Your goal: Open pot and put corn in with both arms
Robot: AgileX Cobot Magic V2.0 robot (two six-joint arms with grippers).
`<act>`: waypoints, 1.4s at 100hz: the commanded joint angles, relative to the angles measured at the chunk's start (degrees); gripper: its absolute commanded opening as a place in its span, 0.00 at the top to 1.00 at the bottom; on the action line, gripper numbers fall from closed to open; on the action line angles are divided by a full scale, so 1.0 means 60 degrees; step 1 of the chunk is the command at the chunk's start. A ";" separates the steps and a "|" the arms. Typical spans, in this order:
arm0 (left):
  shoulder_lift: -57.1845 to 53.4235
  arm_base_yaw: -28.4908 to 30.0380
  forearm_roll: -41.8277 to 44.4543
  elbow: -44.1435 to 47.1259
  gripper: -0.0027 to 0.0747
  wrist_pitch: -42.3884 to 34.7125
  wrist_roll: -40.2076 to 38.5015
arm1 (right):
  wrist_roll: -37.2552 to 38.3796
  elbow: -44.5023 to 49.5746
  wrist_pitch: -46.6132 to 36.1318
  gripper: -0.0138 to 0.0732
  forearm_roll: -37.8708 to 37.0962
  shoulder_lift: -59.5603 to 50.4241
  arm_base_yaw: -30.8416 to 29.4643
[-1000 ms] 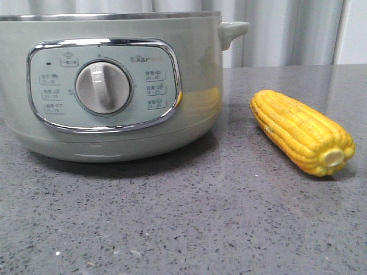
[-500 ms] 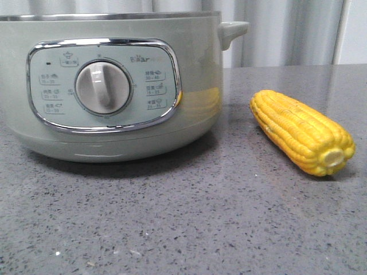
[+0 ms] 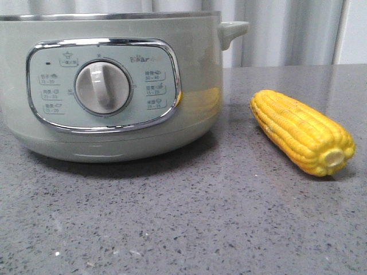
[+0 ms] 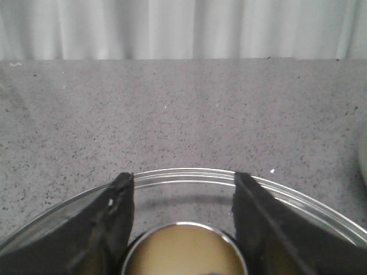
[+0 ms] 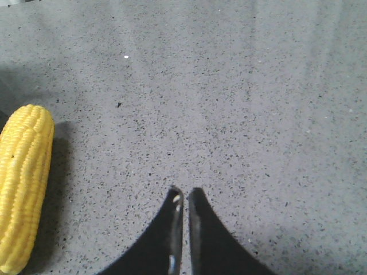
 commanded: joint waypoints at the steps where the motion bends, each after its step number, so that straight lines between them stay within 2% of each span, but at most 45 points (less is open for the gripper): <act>1: 0.0240 0.0012 0.0270 -0.0363 0.99 -0.1253 0.0001 | -0.0044 -0.0254 -0.0763 0.92 0.0020 0.0115 0.0008; 54: 0.1338 0.0012 0.0283 -0.0363 0.99 -0.1234 0.0001 | -0.0044 -0.0254 -0.0668 0.92 0.0020 0.0115 0.0008; 86: 0.1338 0.0012 0.0553 -0.0385 0.99 -0.0353 0.0001 | -0.0044 -0.0497 -0.0245 0.92 0.0020 0.0322 0.0137; 92: 0.1338 0.0012 0.0734 -0.0385 0.96 -0.0205 0.0001 | -0.0044 -0.0613 -0.0190 0.92 0.0034 0.0503 0.0317; 101: 0.1338 0.0012 0.0734 -0.0385 0.82 -0.0142 0.0001 | -0.0144 -0.0878 0.0152 0.91 0.0034 0.0832 0.0721; 105: 0.1338 0.0012 0.0734 -0.0385 0.72 -0.0142 0.0001 | -0.0080 -0.1015 0.0281 0.89 0.0034 0.1014 0.0936; 115: 0.1338 0.0012 0.0734 -0.0404 0.57 -0.0142 0.0001 | -0.0080 -0.1407 0.0523 0.78 0.0034 0.1471 0.1476; 130: 0.1317 0.0012 0.0716 -0.0600 0.53 -0.0142 0.0001 | -0.0080 -0.2186 0.1022 0.52 0.0121 0.2319 0.2294; 140: 0.1317 0.0012 0.0716 -0.0831 0.53 -0.0099 0.0001 | -0.0080 -0.2883 0.1536 0.43 0.0359 0.2987 0.2760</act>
